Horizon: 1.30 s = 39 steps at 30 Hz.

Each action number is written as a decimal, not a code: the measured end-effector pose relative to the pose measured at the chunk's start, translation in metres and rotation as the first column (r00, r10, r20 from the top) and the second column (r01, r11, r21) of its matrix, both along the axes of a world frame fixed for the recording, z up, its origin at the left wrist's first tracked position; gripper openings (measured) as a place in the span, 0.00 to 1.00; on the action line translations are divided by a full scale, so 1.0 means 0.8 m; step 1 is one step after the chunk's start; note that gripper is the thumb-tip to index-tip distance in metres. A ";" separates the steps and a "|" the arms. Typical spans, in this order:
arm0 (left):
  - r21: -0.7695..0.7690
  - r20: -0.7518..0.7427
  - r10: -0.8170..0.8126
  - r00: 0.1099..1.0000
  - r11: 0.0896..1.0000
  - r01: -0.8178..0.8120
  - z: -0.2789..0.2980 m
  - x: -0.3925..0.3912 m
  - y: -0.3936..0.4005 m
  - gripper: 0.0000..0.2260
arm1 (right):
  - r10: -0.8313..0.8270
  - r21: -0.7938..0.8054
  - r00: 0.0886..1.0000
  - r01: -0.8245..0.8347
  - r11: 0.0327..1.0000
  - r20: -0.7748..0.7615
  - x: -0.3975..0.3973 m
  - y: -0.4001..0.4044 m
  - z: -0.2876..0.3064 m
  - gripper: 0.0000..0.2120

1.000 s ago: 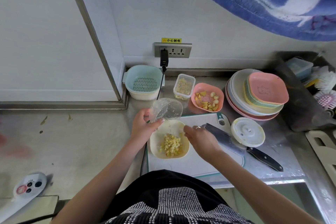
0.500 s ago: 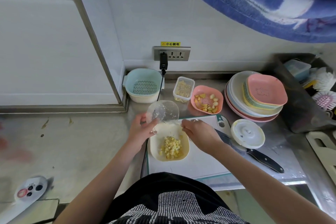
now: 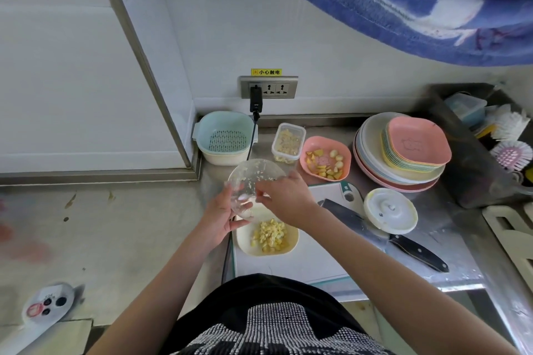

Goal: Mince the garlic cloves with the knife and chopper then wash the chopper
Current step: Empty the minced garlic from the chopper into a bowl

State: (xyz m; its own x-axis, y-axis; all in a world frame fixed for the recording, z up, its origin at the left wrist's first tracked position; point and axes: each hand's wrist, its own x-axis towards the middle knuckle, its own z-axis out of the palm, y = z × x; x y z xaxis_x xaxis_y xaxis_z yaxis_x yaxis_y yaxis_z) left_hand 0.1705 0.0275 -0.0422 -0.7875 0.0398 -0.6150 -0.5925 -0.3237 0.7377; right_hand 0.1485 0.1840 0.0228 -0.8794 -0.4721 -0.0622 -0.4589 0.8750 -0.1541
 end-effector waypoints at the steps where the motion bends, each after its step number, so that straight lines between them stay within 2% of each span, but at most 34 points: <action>1: -0.008 -0.007 -0.019 1.000 1.000 0.019 -0.001 0.001 0.001 0.27 | -0.017 0.006 0.998 0.018 1.000 -0.063 0.002 0.002 -0.003 0.08; 3: -0.023 -0.024 -0.030 0.999 0.999 0.029 0.002 0.000 0.004 0.27 | -0.141 0.036 0.968 0.151 0.988 -0.207 -0.004 0.003 -0.001 0.06; 4: -0.027 -0.032 -0.031 0.999 0.999 0.030 0.004 0.000 0.005 0.28 | -0.157 0.044 0.967 0.169 0.985 -0.200 -0.006 0.000 0.000 0.09; 6: -0.031 -0.056 -0.034 0.998 0.999 0.032 0.007 0.000 0.005 0.30 | -0.078 0.124 0.979 0.102 0.987 -0.189 -0.004 -0.007 -0.004 0.11; 8: -0.002 -0.099 -0.023 0.995 1.000 0.023 0.008 0.001 0.000 0.37 | 0.021 0.132 0.998 -0.013 0.991 -0.066 0.008 -0.011 -0.002 0.03; 9: 0.017 -0.117 -0.022 0.993 1.000 0.024 0.008 0.001 -0.003 0.40 | 0.044 0.111 0.998 -0.040 0.993 -0.036 0.010 -0.009 -0.002 0.04; 11: 0.027 -0.128 -0.018 0.992 0.999 0.022 0.009 0.001 -0.006 0.36 | 0.017 0.075 0.993 -0.008 0.997 -0.117 0.007 0.002 -0.003 0.04; 12: 0.027 -0.122 -0.008 0.993 1.000 0.012 0.009 0.001 -0.006 0.31 | -0.040 0.041 0.973 0.050 0.998 -0.226 0.003 0.005 0.000 0.03; 14: 0.023 -0.121 0.006 0.993 1.000 -0.003 0.008 -0.001 -0.003 0.26 | -0.118 -0.002 0.943 0.124 0.992 -0.311 -0.007 0.007 0.008 0.11; 16: 0.025 -0.134 0.001 0.991 1.000 0.002 0.007 -0.002 0.000 0.27 | -0.035 0.016 0.962 0.040 0.999 -0.269 -0.010 0.003 0.007 0.09; 18: 0.010 -0.136 0.010 0.991 1.000 -0.009 0.007 -0.002 -0.002 0.28 | 0.077 0.100 0.993 -0.068 0.993 -0.088 -0.005 0.005 0.004 0.04; 20: -0.025 -0.137 0.023 0.990 0.999 -0.027 0.006 -0.004 -0.007 0.25 | 0.129 0.160 0.992 -0.129 0.979 0.009 0.003 0.016 0.008 0.07; 23: -0.050 -0.148 0.027 0.989 0.998 -0.035 -0.002 -0.003 -0.010 0.21 | 0.047 0.101 0.998 -0.042 0.994 -0.052 -0.004 0.028 0.007 0.09; 27: -0.053 -0.137 0.020 0.990 0.998 -0.028 -0.005 -0.005 -0.004 0.17 | 0.014 0.069 0.987 -0.003 0.998 -0.160 -0.009 0.017 -0.006 0.03; 29: -0.058 -0.139 0.062 0.988 0.996 -0.071 -0.001 -0.009 -0.001 0.15 | 0.071 0.148 0.990 -0.052 0.988 -0.124 -0.002 0.019 -0.016 0.03; 32: -0.087 -0.170 0.071 0.983 0.992 -0.086 0.000 -0.010 -0.001 0.11 | 0.091 0.103 0.994 -0.085 0.991 -0.055 0.012 0.035 -0.030 0.04; 37: -0.199 -0.251 0.033 0.967 0.976 -0.085 -0.010 -0.003 0.001 0.12 | 0.181 0.157 0.983 -0.174 0.972 -0.028 0.033 0.060 -0.036 0.08; 39: -0.217 -0.280 0.029 0.959 0.972 -0.093 -0.011 -0.002 0.001 0.13 | 0.147 0.167 0.988 -0.138 0.976 -0.040 0.035 0.072 -0.030 0.09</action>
